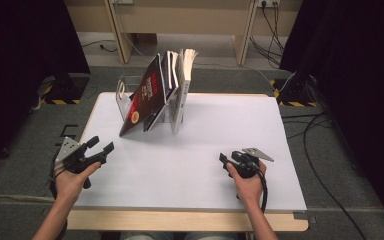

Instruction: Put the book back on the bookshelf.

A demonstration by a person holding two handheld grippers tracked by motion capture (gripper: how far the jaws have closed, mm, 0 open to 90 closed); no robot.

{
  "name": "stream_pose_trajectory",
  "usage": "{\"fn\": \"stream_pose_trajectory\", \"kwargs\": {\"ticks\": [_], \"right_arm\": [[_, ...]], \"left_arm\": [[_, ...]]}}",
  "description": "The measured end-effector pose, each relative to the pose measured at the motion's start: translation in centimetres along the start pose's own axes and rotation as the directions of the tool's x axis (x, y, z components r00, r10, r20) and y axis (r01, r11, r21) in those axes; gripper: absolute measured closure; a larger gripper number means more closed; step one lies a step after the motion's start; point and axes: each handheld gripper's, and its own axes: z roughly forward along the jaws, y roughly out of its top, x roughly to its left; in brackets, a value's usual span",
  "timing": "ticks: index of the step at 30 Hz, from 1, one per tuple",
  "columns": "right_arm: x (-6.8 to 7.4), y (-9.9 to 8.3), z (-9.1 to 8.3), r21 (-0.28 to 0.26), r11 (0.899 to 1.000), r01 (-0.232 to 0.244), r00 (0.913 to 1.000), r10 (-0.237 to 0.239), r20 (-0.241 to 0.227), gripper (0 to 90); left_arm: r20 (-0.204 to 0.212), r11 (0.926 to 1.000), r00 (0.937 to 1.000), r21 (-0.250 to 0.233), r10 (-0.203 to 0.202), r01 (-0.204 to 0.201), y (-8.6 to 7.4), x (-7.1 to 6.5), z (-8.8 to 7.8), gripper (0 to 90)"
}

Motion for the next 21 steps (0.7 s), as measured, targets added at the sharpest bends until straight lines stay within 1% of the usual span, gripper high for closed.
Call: {"fn": "stream_pose_trajectory", "kwargs": {"ticks": [3, 6, 9, 11, 13, 16, 18, 19, 21], "right_arm": [[0.0, 0.0, 0.0, 0.002, 1.0, -0.001, 1.0, 0.001, 0.0, 43.5], [0.1, 0.0, 0.0, 0.002, 1.0, 0.0, 1.0, 0.0, 0.0, 43.5], [0.0, 0.0, 0.0, 0.0, 1.0, 0.0, 1.0, 0.0, 0.0, 43.5], [0.0, 0.0, -0.1, 0.001, 1.0, -0.001, 1.0, 0.001, 0.001, 43.4], [0.0, 0.0, -0.1, -0.002, 1.0, 0.001, 1.0, -0.001, 0.0, 43.4], [0.0, 0.0, -0.1, -0.004, 1.0, 0.001, 1.0, -0.001, 0.0, 43.3], [0.0, 0.0, -0.2, -0.004, 1.0, 0.004, 1.0, -0.004, 0.002, 43.3], [0.0, 0.0, -0.3, -0.006, 1.0, 0.001, 1.0, -0.001, 0.002, 43.3], [0.0, 0.1, -0.4, -0.01, 1.0, -0.002, 1.0, 0.002, 0.003, 43.2]], "left_arm": [[-0.006, 0.9999, 1.0, 0.016, -0.004, 0.004, -0.7, 0.2, -0.1, 31.0], [-0.008, 0.9998, 0.9999, 0.018, -0.01, 0.01, -1.1, 0.3, -0.1, 31.0], [-0.019, 0.9995, 0.9996, 0.026, -0.019, 0.02, -2.1, 0.6, -0.2, 31.1], [-0.03, 0.9993, 0.9995, 0.035, -0.011, 0.012, -2.5, 0.8, -0.2, 31.0], [-0.035, 0.9989, 0.9993, 0.043, -0.015, 0.016, -3.0, 1.0, -0.3, 31.0], [-0.06, 0.9984, 0.9981, 0.056, -0.009, 0.013, -3.8, 1.3, -0.5, 31.0], [-0.062, 0.9981, 0.998, 0.058, -0.014, 0.018, -4.0, 1.3, -0.5, 31.0], [-0.069, 0.9978, 0.9973, 0.059, -0.026, 0.03, -4.2, 1.5, -0.7, 31.0], [-0.075, 0.9973, 0.9965, 0.061, -0.037, 0.041, -4.4, 1.6, -0.6, 31.0]]}}
